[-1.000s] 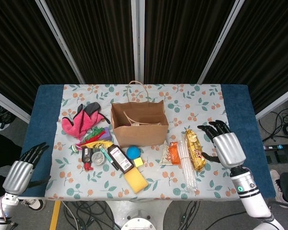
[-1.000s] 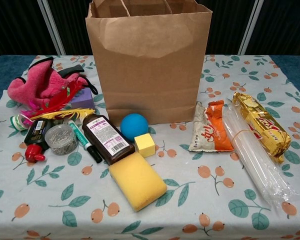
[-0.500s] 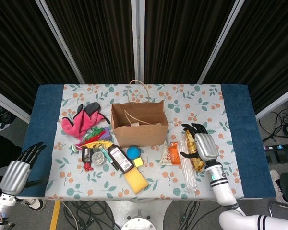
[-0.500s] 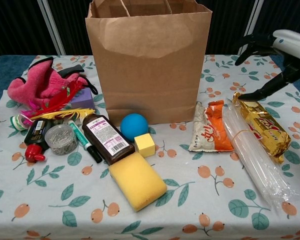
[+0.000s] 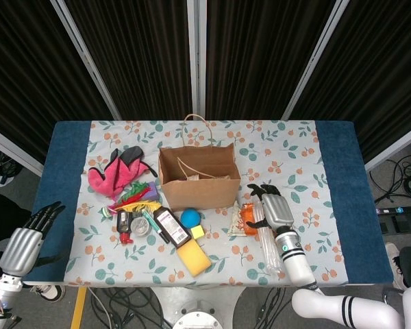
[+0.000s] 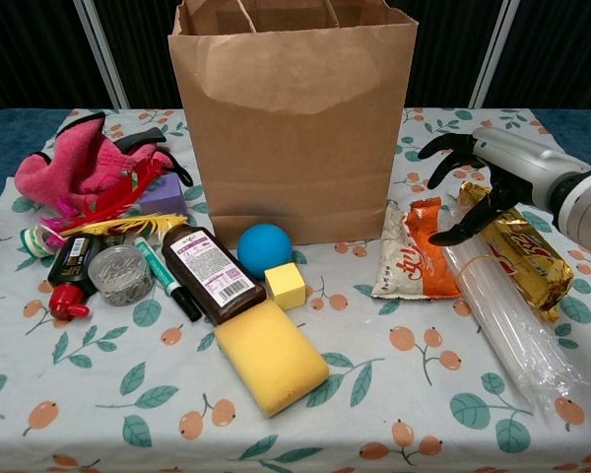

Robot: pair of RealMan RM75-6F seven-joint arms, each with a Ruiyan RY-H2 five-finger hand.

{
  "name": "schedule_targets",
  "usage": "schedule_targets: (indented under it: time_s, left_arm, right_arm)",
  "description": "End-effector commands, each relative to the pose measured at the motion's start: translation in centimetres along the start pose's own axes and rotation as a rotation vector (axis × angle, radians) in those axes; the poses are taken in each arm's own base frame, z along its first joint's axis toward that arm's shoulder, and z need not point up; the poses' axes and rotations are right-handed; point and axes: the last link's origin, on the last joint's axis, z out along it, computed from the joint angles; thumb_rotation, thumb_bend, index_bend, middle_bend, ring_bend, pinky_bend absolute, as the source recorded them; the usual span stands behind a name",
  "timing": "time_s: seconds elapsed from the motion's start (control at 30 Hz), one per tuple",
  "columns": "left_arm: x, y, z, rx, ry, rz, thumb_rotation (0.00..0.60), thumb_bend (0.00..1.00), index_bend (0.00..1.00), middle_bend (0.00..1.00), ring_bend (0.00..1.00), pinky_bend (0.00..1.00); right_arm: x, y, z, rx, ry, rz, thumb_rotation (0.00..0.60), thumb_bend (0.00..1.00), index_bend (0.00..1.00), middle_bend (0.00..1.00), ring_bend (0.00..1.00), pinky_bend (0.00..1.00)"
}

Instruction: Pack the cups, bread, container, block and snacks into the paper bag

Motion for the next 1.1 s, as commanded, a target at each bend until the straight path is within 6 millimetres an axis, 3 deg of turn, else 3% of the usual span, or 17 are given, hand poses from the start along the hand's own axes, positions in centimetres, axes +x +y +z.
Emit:
schedule_targets:
  time_s: [0.03, 0.43, 0.83, 1.1]
  left_arm:
    - [-0.1, 0.0, 0.0, 0.001, -0.002, 0.000, 0.600, 0.19, 0.14, 0.17, 0.13, 0.24]
    - [-0.3, -0.4, -0.1, 0.005, -0.013, 0.008, 0.600, 0.19, 0.14, 0.17, 0.13, 0.24]
    - [-0.3, -0.6, 0.0, 0.011, -0.007, -0.002, 0.600, 0.19, 0.14, 0.17, 0.13, 0.24]
    - [-0.1, -0.5, 0.0, 0.005, -0.003, 0.000, 0.600, 0.19, 0.14, 0.17, 0.13, 0.24]
  right_arm:
    - [-0.4, 0.0, 0.1, -0.005, -0.011, -0.017, 0.600, 0.00, 0.17, 0.30, 0.13, 0.09]
    - [-2.1, -0.1, 0.5, -0.013, -0.048, -0.039, 0.600, 0.00, 0.27, 0.35, 0.20, 0.17]
    - [-2.6, -0.5, 0.6, -0.007, -0.014, -0.088, 0.600, 0.20, 0.62, 0.59, 0.48, 0.45]
    - [-0.9, -0.8, -0.3, 0.033, 0.055, -0.083, 0.600, 0.26, 0.69, 0.64, 0.53, 0.49]
